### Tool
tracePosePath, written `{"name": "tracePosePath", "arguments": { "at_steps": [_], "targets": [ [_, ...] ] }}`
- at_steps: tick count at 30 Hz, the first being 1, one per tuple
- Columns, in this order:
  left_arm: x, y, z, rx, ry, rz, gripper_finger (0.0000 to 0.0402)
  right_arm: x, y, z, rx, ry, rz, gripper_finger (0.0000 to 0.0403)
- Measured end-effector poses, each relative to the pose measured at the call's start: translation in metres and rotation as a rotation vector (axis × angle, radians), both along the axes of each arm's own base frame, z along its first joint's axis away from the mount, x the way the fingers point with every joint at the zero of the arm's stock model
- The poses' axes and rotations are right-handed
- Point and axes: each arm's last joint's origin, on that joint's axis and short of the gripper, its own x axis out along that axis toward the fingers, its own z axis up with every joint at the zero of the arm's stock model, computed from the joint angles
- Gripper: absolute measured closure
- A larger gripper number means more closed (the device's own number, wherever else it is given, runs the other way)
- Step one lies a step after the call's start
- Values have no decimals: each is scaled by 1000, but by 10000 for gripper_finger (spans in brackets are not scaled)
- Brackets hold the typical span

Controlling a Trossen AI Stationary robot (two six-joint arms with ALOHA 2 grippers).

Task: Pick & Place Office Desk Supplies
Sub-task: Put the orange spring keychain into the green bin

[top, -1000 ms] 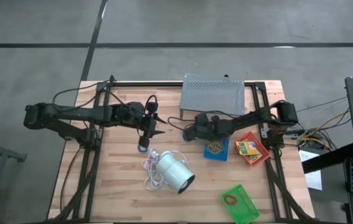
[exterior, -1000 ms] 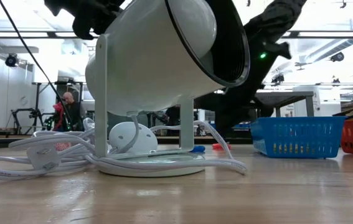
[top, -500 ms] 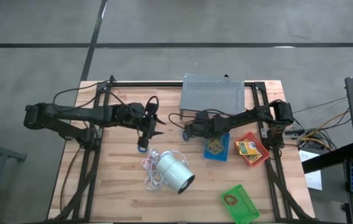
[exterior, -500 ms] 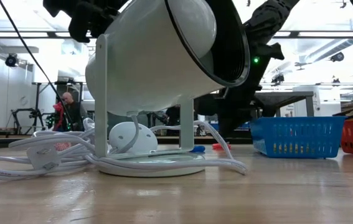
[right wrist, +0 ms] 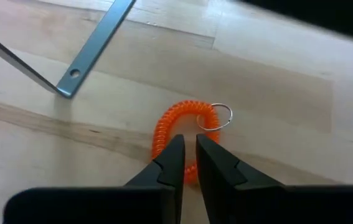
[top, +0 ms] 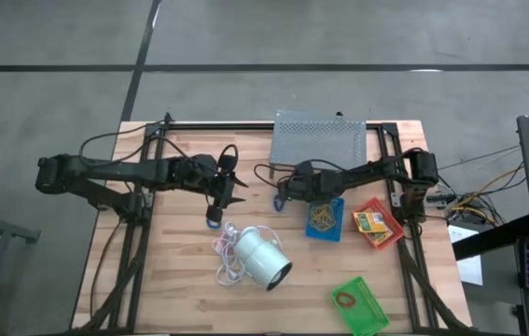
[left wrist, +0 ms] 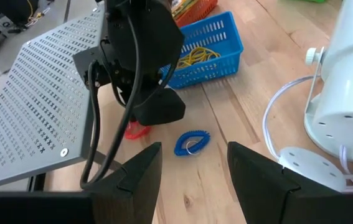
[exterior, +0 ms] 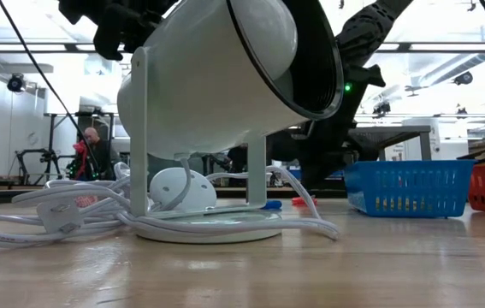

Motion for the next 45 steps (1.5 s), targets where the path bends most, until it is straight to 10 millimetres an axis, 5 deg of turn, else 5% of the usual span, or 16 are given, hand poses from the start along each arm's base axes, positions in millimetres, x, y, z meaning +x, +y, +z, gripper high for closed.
{"name": "tracePosePath", "arguments": {
  "at_steps": [10, 45],
  "targets": [
    [0, 0, -1, -3, 6, 2, 217, 8, 24, 1, -13, -76, 56, 365],
    [0, 0, 0, -28, 6, 19, 217, -6, 14, -22, -41, -145, 15, 365]
  ]
}}
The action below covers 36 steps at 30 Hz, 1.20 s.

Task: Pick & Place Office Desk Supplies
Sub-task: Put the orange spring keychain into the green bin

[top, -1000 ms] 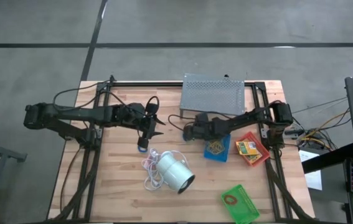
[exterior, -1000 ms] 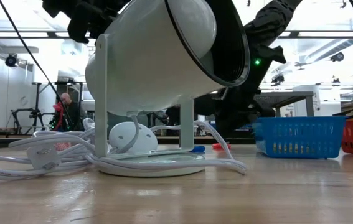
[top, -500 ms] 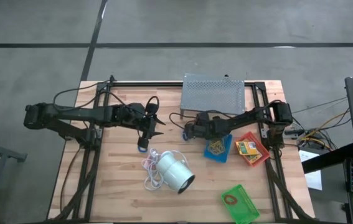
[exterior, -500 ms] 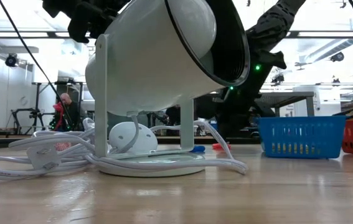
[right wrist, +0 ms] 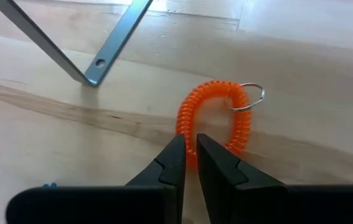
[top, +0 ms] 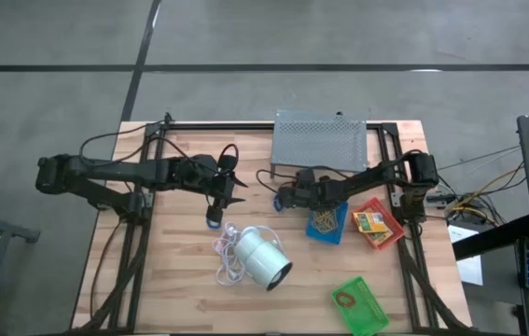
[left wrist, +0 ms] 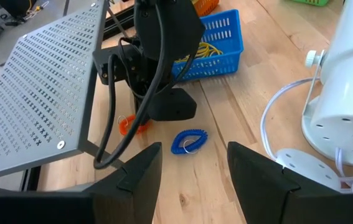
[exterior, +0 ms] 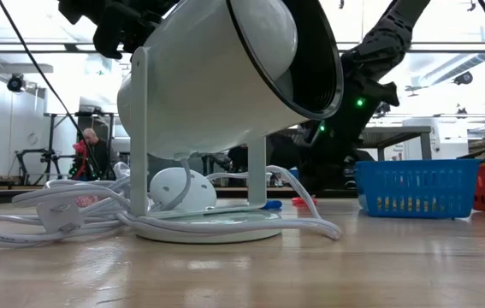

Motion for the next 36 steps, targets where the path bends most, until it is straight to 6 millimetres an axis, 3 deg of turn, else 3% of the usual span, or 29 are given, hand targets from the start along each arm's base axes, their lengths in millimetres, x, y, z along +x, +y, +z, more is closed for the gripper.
{"name": "tracePosePath", "arguments": {
  "at_steps": [23, 36],
  "targets": [
    [0, 0, 0, 0, -1, 0, 217, -3, -11, -1, -23, 33, -5, 365],
    [0, 0, 0, -2, -1, 1, 217, 0, -14, 0, 124, 30, 88, 365]
  ]
}}
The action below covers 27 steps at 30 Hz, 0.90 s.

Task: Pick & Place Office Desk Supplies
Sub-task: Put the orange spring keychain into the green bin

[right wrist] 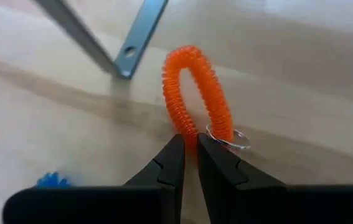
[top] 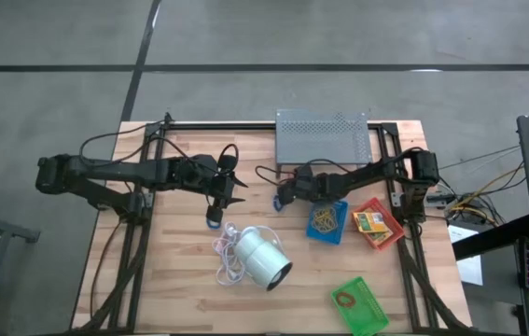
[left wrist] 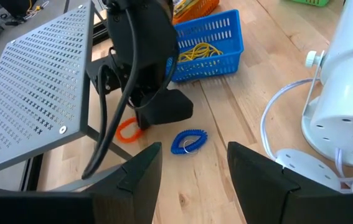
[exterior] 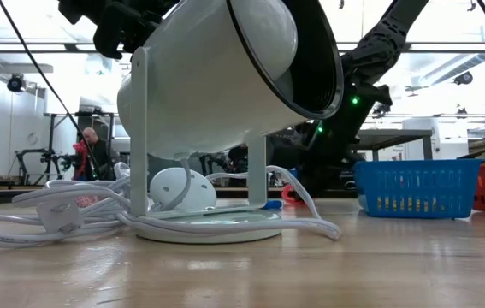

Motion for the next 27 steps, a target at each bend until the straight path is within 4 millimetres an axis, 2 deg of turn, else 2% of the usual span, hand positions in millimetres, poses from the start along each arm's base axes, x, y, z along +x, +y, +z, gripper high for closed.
{"name": "tracePosePath", "arguments": {
  "at_steps": [5, 9, 13, 19, 27],
  "targets": [
    [0, 0, 0, 0, 0, 0, 217, 8, 4, 6, 90, -12, 106, 365],
    [0, 0, 0, 1, 0, 0, 217, 17, 15, 14, 206, -24, 228, 365],
    [0, 0, 0, 2, 1, -2, 217, 16, 30, 23, 280, 83, 278, 365],
    [0, 0, 0, 2, 0, -1, 217, 5, 51, 38, 316, 338, 275, 365],
    [0, 0, 0, 2, -2, -2, 217, 20, 65, 63, 233, 328, 440, 365]
  ]
}}
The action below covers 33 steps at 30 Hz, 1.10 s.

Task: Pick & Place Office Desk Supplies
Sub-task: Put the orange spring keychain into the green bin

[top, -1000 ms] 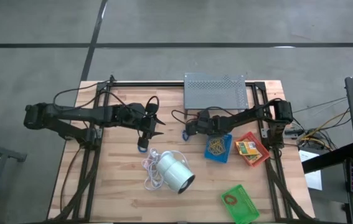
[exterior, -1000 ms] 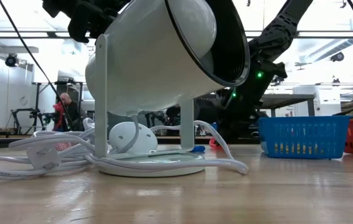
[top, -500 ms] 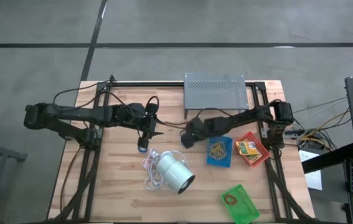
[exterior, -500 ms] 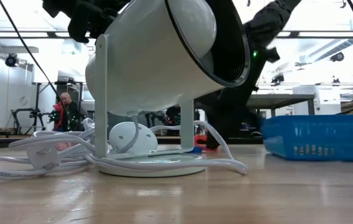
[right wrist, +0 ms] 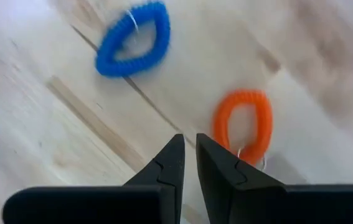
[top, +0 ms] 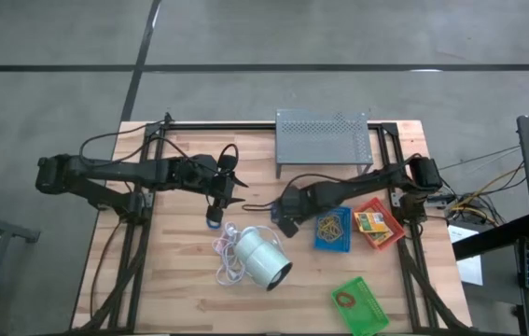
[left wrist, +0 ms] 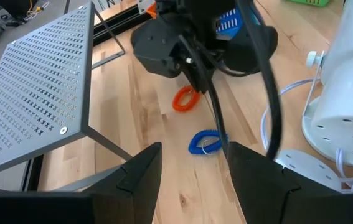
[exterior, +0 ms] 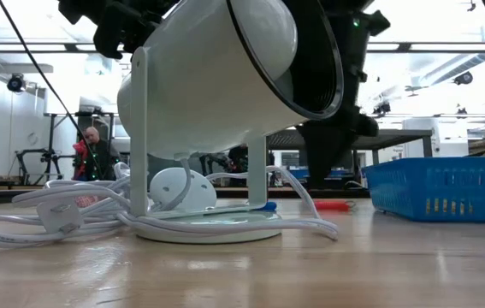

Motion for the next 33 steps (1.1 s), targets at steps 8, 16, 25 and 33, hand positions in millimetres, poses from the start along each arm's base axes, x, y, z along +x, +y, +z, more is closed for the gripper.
{"name": "tracePosePath", "arguments": {
  "at_steps": [8, 16, 25, 33],
  "targets": [
    [0, 0, 0, 0, 1, 1, 217, 5, -1, 6, -57, 7, 170, 365],
    [0, 0, 0, -1, 4, 1, 217, 4, -2, 4, -58, 20, 178, 365],
    [-1, 0, -1, -3, 11, 2, 217, 4, -2, 4, -61, 20, 182, 365],
    [-1, 0, -1, -2, 11, 2, 217, 4, -2, 3, -75, 31, 243, 365]
  ]
}}
